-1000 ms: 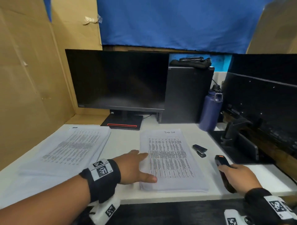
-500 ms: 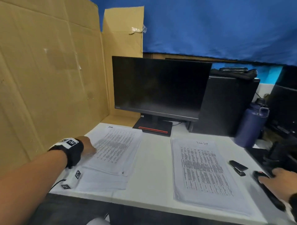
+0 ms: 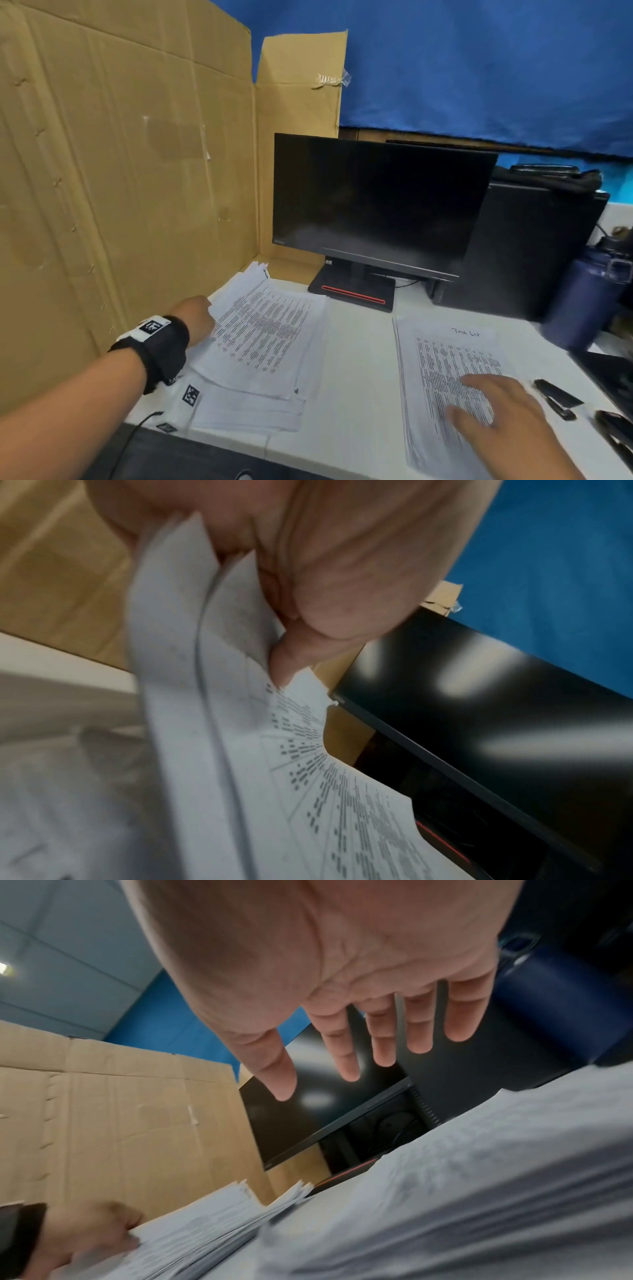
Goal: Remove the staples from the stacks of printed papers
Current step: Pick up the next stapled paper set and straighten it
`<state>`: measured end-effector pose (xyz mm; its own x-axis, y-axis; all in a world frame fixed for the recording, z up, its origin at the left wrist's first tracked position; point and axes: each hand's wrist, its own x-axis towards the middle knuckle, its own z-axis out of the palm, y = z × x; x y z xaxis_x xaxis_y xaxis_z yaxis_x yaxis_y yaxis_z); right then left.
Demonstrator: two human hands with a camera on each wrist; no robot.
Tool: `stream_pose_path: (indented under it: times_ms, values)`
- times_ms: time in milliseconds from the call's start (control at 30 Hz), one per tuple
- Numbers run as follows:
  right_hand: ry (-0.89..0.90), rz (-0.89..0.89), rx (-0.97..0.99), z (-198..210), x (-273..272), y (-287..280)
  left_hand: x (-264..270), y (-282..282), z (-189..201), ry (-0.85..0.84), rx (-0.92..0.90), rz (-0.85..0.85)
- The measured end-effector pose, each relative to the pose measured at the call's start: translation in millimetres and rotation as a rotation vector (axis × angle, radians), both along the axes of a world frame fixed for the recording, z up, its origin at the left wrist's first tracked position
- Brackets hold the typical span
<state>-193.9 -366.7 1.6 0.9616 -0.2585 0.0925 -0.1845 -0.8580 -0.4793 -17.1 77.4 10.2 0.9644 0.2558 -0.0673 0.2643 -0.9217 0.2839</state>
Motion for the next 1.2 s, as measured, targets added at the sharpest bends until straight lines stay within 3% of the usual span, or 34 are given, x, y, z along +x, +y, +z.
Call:
stream_pose_path:
  times_ms: [233, 367, 433, 533, 600, 700, 800, 900, 1000, 1133, 1200]
  values:
    - [0.070, 0.325, 0.210, -12.9, 37.5, 85.9, -31.2, 8.9, -11.7, -0.203, -0.144, 0.011]
    - [0.215, 0.372, 0.370, -2.8, 58.0, 130.4, -62.6, -1.2, 4.6, -0.393, -0.249, 0.018]
    - [0.243, 0.352, 0.467, 3.4, 64.5, 141.8, -79.1, -3.9, 15.6, -0.474, -0.369, 0.021]
    - [0.230, 0.285, 0.678, 12.7, 67.2, 146.6, -107.6, -11.2, 32.2, -0.565, -0.719, 0.024]
    - [0.177, 0.230, 0.879, 20.7, 64.8, 142.3, -120.2, -21.9, 38.7, -0.514, -0.974, 0.008]
    - [-0.030, 0.175, 1.155, 38.5, 52.6, 122.0, -129.4, -47.3, 34.7, -0.238, -1.215, -0.129]
    - [-0.240, 0.170, 0.975, 57.6, 33.7, 90.9, -130.5, -77.6, 25.8, -0.011, -1.204, -0.354]
    - [-0.329, 0.222, 0.839, 73.8, 18.3, 66.6, -125.8, -109.8, 32.7, -0.081, -1.265, -0.347]
    - [-0.319, 0.235, 0.808, 77.0, 6.6, 53.6, -121.0, -145.3, 43.9, -0.171, -1.415, -0.288]
    - [-0.214, 0.225, 0.715, 65.9, 6.7, 21.0, -121.6, -177.6, 37.9, -0.239, -1.298, -0.242]
    - [-0.150, 0.138, 0.572, 56.2, 21.5, -13.9, -123.7, -184.6, 33.1, -0.234, -1.264, -0.194]
